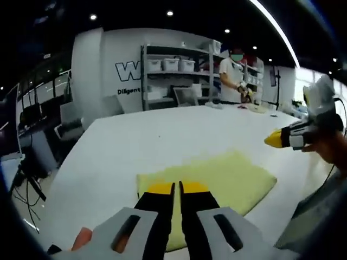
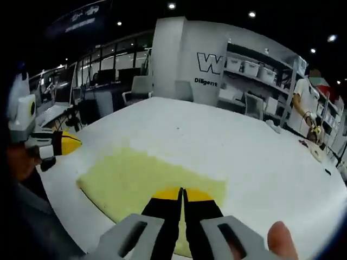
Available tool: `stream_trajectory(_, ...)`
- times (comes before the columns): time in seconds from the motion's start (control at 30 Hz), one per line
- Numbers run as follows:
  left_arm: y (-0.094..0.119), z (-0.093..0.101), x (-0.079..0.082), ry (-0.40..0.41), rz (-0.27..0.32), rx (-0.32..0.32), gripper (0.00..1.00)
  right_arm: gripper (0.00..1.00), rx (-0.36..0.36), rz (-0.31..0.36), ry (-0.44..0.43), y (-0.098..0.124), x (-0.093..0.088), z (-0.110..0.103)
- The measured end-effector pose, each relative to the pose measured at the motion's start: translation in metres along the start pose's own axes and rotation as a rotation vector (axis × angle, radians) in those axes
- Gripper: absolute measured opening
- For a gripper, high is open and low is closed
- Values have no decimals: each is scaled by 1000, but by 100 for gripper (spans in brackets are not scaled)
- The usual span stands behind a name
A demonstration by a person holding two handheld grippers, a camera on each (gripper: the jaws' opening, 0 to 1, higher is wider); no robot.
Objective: Fold the garment on the visible template until the final outline fits inside the template.
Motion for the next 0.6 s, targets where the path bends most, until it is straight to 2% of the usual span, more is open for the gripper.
stream_trajectory(0.07,-3,-5,5,31,29,35,8,0,-4,22,-5,-1,0,1)
stream_trajectory(0.1,-5,-6,6,33,43,47,13,1,0,31,-22,-3,-3,1)
stream_trajectory(0.17,-8,-3,3,27,56,50,21,12,9,25,-39,-5,-8,-1)
stream_trajectory(0.23,-9,3,-3,34,69,35,33,22,16,6,-23,-7,-17,-4)
stream_trajectory(0.3,-8,7,-10,36,54,48,50,24,4,-22,-12,-8,-26,-3)
stream_trajectory(0.33,-8,6,-11,45,50,55,60,32,9,-27,-9,-8,-27,-3)
stream_trajectory(0.37,-8,5,-12,105,62,72,74,42,33,-31,-23,-10,-31,-5)
stream_trajectory(0.4,-9,4,-11,129,78,72,86,53,28,-25,-49,-10,-33,-5)
stream_trajectory(0.47,-8,-1,-12,116,67,98,89,80,18,1,-77,-11,-33,-3)
stream_trajectory(0.5,-9,-2,-14,110,64,96,91,91,-10,12,-98,-13,-34,-1)
stream_trajectory(0.53,-10,-3,-17,108,50,101,91,94,-26,-4,-99,-13,-35,1)
stream_trajectory(0.6,-11,-5,-20,137,35,100,94,93,-29,-13,-94,-15,-38,2)
Point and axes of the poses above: the point that each gripper's makers call its tool centre point, and the gripper's own axes: y roughly backward along the fingers, z roughly to its right, x roughly out of its top, the point moved 6 cm from there along y, roughly backward along the fingers, and after that the axes turned 4 degrees about -z, right-handed, at the moved point
